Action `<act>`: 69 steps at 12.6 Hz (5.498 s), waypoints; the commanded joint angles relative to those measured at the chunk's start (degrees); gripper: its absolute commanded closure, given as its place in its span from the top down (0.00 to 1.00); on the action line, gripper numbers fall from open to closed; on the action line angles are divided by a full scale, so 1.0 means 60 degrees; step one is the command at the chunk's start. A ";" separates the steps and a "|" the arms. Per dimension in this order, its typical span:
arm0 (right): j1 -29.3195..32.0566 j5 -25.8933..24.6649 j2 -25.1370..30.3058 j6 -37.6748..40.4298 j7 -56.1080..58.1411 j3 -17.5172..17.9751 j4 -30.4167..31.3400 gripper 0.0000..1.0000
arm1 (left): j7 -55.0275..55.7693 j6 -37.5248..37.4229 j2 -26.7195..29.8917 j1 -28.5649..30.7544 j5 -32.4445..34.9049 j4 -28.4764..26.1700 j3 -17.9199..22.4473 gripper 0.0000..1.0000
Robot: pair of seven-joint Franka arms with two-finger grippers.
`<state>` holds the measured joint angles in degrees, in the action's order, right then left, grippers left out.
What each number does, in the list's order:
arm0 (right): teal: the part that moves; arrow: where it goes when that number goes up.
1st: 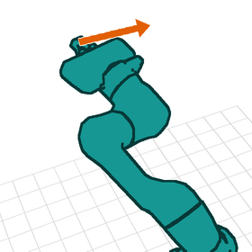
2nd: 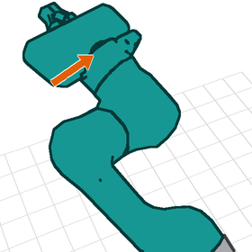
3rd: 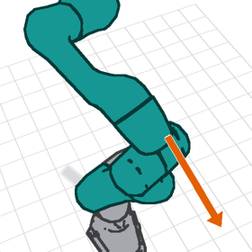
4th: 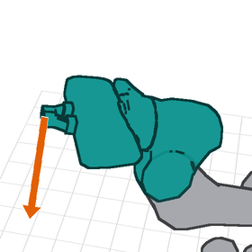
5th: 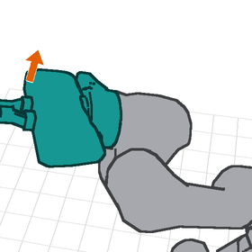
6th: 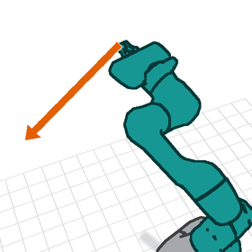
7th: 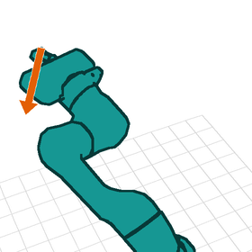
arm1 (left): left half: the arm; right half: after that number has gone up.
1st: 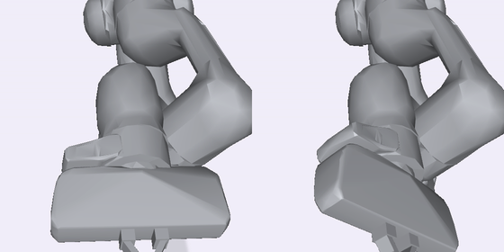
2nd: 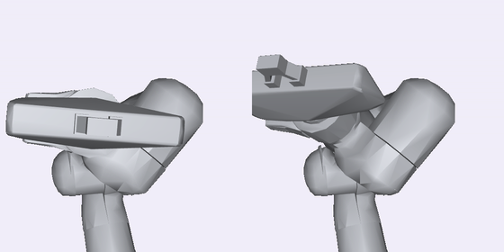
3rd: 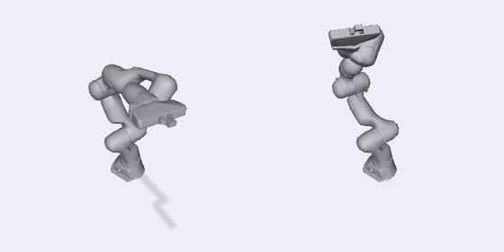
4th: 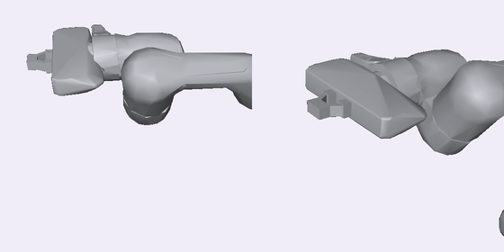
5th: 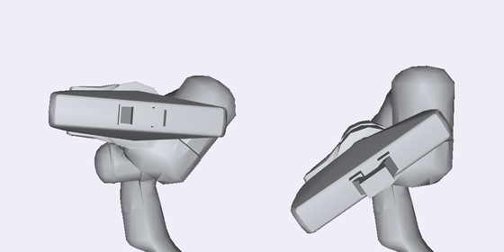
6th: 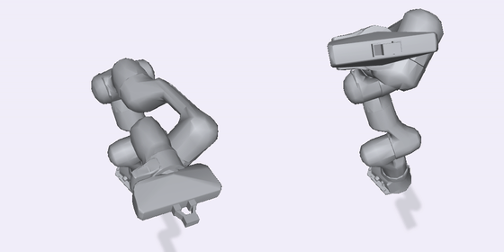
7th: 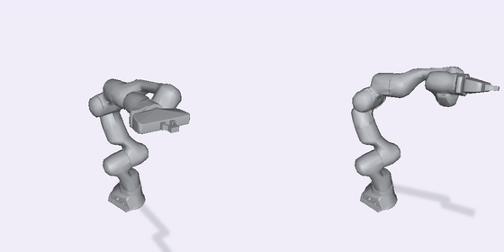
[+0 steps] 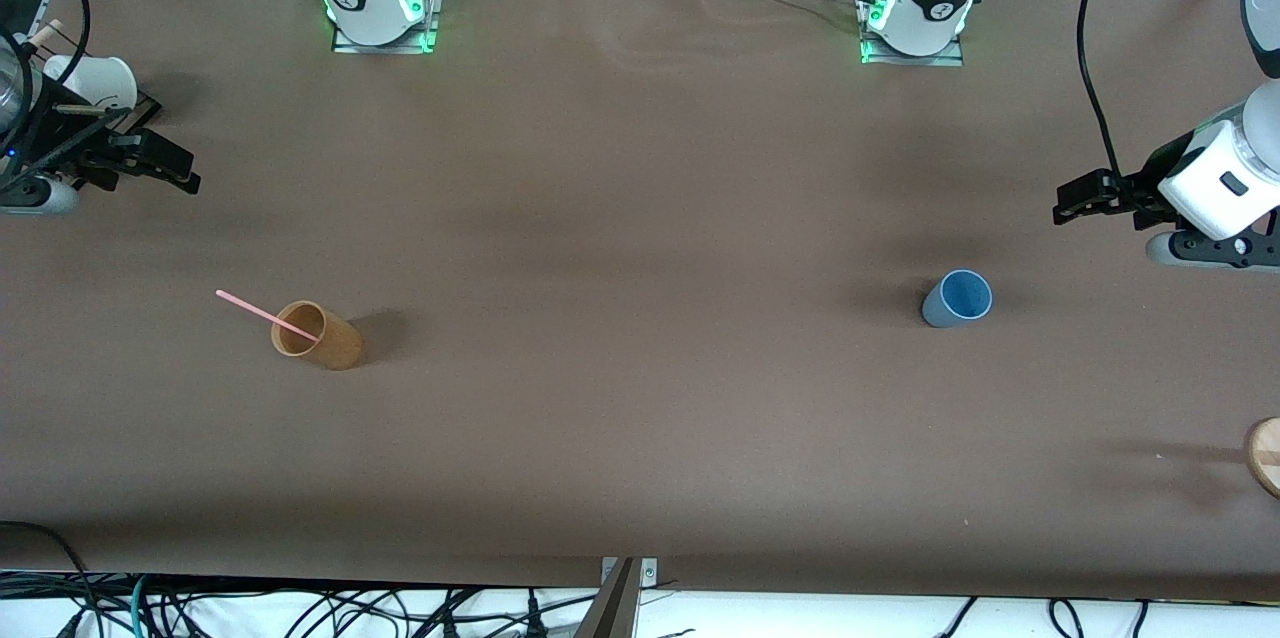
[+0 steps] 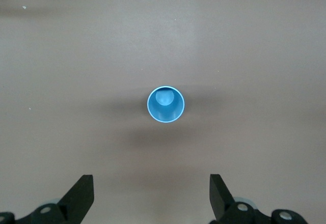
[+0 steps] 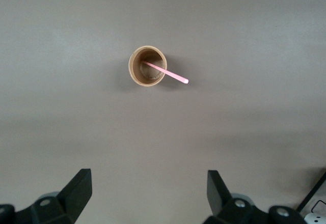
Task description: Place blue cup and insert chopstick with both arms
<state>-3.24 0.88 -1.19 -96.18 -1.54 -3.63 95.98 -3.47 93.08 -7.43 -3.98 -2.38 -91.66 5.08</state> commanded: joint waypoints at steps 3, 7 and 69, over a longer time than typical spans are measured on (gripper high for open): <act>0.0116 0.0103 0.0066 0.0033 -0.0168 0.0121 -0.0001 1.00 | -0.0183 -0.0089 -0.0168 0.0034 -0.0042 0.0306 -0.0011 1.00; 0.0131 0.0073 0.0066 0.0019 -0.0153 0.0106 -0.0001 1.00 | -0.0183 -0.0089 -0.0168 0.0034 -0.0042 0.0306 -0.0011 1.00; 0.0145 0.0132 0.0036 0.0033 -0.0066 0.0077 -0.0001 1.00 | -0.0183 0.6369 -0.1839 0.0210 0.0472 -0.4233 -0.0070 1.00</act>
<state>-3.10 0.89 -1.21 -96.17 -2.02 -3.59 95.99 -3.47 129.44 -21.52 -2.12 2.64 -112.99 4.54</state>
